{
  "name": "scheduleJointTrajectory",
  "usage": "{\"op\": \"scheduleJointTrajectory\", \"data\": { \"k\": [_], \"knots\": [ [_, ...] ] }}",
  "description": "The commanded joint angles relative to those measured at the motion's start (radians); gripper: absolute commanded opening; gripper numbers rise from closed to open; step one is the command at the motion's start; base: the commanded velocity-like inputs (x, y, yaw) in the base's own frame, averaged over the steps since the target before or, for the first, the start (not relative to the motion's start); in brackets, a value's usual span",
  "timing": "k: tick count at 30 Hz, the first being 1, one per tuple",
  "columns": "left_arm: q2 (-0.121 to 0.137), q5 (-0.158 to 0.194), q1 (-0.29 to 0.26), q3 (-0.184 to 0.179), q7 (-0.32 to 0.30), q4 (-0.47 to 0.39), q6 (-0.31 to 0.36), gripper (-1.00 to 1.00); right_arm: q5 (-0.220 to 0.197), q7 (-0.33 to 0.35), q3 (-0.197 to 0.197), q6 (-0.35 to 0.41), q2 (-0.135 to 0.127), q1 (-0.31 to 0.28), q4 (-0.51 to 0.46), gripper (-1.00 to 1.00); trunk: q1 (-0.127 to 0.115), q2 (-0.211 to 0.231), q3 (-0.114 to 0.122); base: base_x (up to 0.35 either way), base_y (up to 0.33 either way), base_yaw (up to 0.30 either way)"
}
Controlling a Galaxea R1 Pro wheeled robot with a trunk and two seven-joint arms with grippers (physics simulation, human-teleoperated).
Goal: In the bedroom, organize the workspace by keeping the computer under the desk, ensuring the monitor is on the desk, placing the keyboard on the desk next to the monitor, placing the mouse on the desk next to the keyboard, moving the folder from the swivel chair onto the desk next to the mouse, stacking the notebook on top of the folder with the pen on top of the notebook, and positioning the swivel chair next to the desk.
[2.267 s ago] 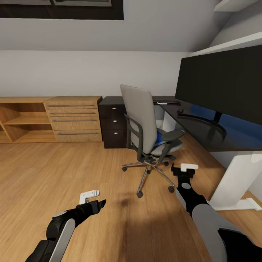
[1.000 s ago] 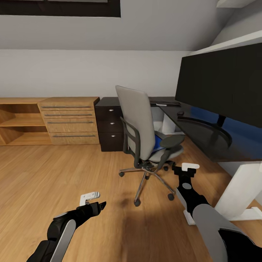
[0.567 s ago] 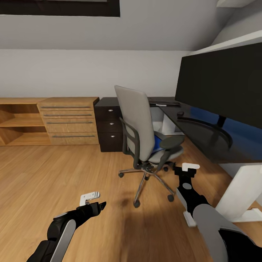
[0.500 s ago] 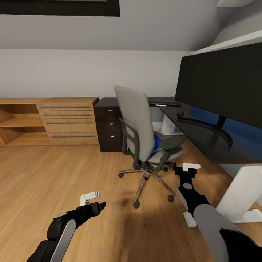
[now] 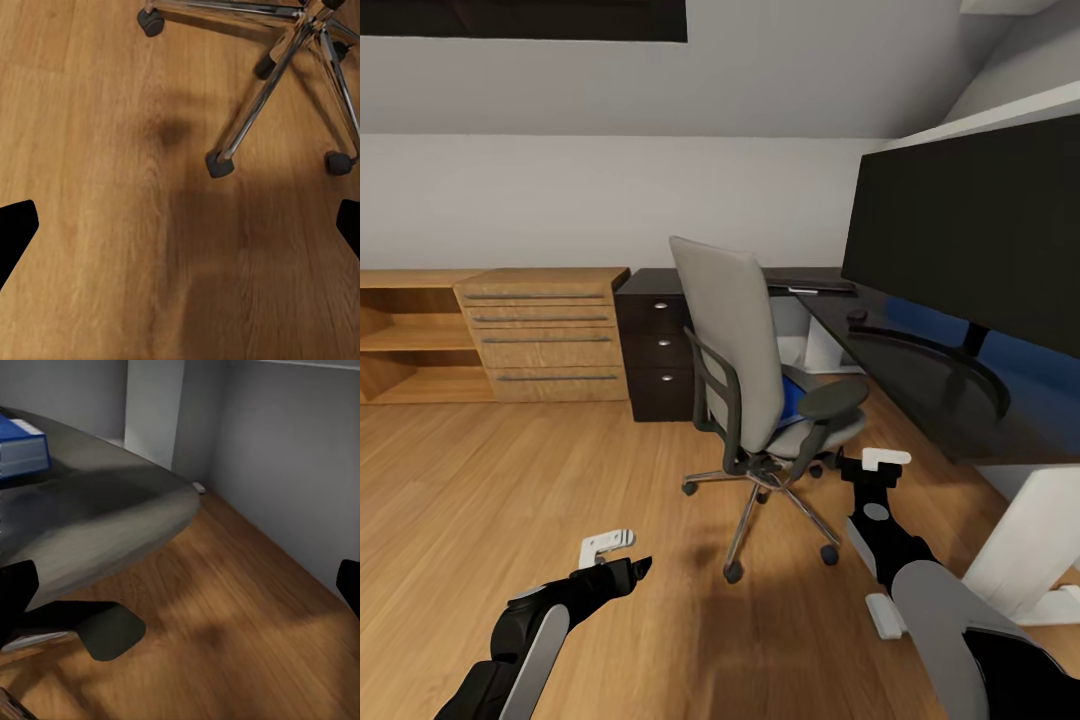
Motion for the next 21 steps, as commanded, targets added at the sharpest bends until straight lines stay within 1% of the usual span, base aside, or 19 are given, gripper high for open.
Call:
{"op": "scheduleJointTrajectory", "data": {
  "k": [1,5,8,21],
  "knots": [
    [0.000,0.011,-0.001,0.000,0.010,-0.001,0.004,1.00,0.010,-0.001,-0.007,-0.003,0.001,-0.001,0.001,1.00,0.000,0.000,-0.001,0.016,-0.004,0.000],
    [0.000,0.010,-0.001,0.000,0.009,-0.001,0.004,1.00,0.010,-0.001,-0.007,-0.003,0.001,-0.001,0.002,1.00,0.000,0.000,-0.001,0.008,-0.002,0.017],
    [0.000,0.010,-0.001,0.000,0.010,-0.001,0.004,1.00,0.010,-0.001,-0.007,-0.003,0.002,-0.001,0.002,1.00,0.000,0.000,-0.001,0.003,-0.001,0.119],
    [0.000,0.011,-0.001,0.000,0.010,0.008,0.004,1.00,0.015,-0.001,-0.005,-0.004,0.005,-0.001,0.006,1.00,0.000,0.000,-0.001,0.000,0.000,0.224]
  ]
}}
